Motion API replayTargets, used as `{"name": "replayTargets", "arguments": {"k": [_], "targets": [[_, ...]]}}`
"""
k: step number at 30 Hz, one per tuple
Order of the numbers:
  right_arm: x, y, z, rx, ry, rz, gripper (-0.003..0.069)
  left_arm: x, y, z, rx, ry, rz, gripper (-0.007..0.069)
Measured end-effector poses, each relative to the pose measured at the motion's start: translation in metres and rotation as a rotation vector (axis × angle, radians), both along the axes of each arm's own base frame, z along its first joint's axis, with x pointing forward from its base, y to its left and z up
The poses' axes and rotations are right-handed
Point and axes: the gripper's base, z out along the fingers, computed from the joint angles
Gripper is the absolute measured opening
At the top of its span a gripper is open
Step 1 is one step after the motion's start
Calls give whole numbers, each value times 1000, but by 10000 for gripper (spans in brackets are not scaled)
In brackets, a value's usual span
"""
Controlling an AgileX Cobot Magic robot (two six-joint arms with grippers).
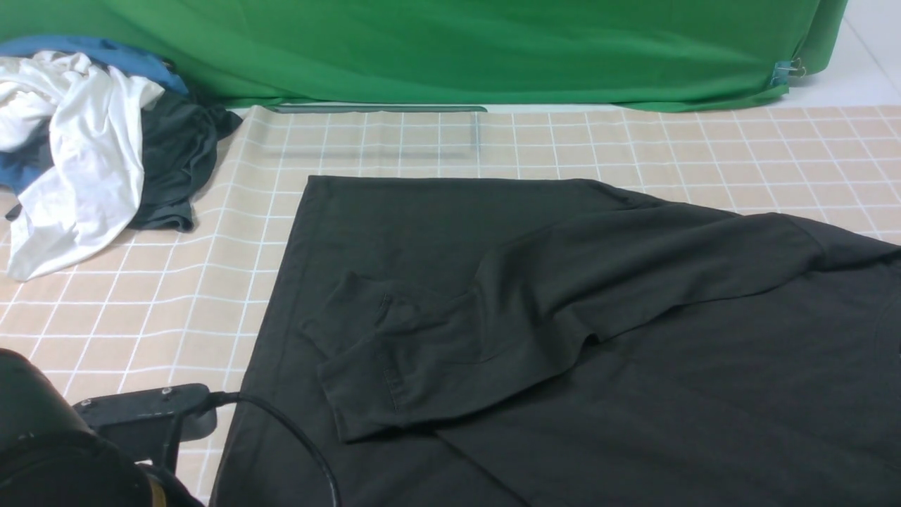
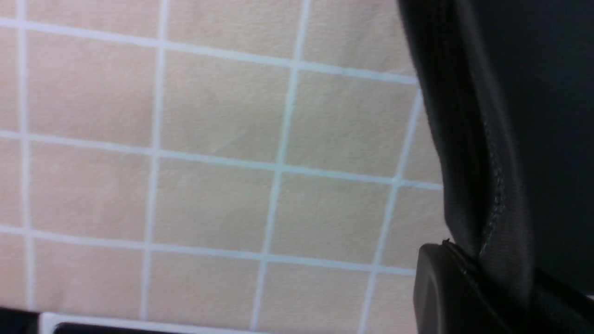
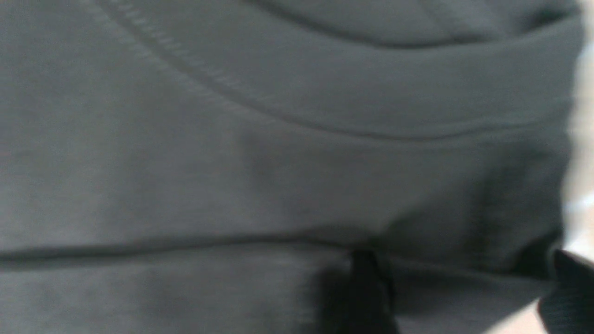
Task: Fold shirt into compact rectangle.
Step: 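Fold the black garment in half by bringing its near edge over to the far edge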
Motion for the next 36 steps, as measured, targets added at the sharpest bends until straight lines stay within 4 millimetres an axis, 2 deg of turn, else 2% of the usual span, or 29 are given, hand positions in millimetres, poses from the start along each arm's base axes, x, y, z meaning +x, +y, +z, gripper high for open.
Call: {"name": "replayTargets", "arguments": {"k": [2,6,8,12,15,20,21,23,24,25,29,32,34,36], "targets": [[3,1,-4,24,12,3,398,1,-2,0,-23,-8,5,45],[5,2,-6,46,12,13,136,2,-3,0,-38,-18,7,45],[7,1,-3,41,2,22,88,2,-3,0,-39,-18,13,45],[10,0,11,38,4,69,83,6,-7,14,-45,-27,21,45],[16,-3,31,30,-13,93,83,11,-8,26,-42,-55,17,45],[33,-9,72,14,-51,130,83,34,-9,64,-48,-175,46,45],[33,-9,73,13,-53,130,83,34,-9,64,-48,-175,46,45],[40,-12,86,2,-84,130,83,52,0,77,-55,-207,98,45],[41,-12,87,0,-87,130,83,54,2,78,-55,-208,110,45],[46,-14,94,-6,-115,128,83,67,9,83,-66,-213,147,45],[58,-16,102,-4,-147,128,83,105,21,83,-113,-202,207,45],[76,-16,99,13,-144,140,83,138,30,76,-159,-175,254,45],[94,-18,90,31,-123,153,83,167,39,68,-169,-155,280,45],[107,-19,85,40,-115,159,83,182,43,62,-167,-143,297,45]]}}
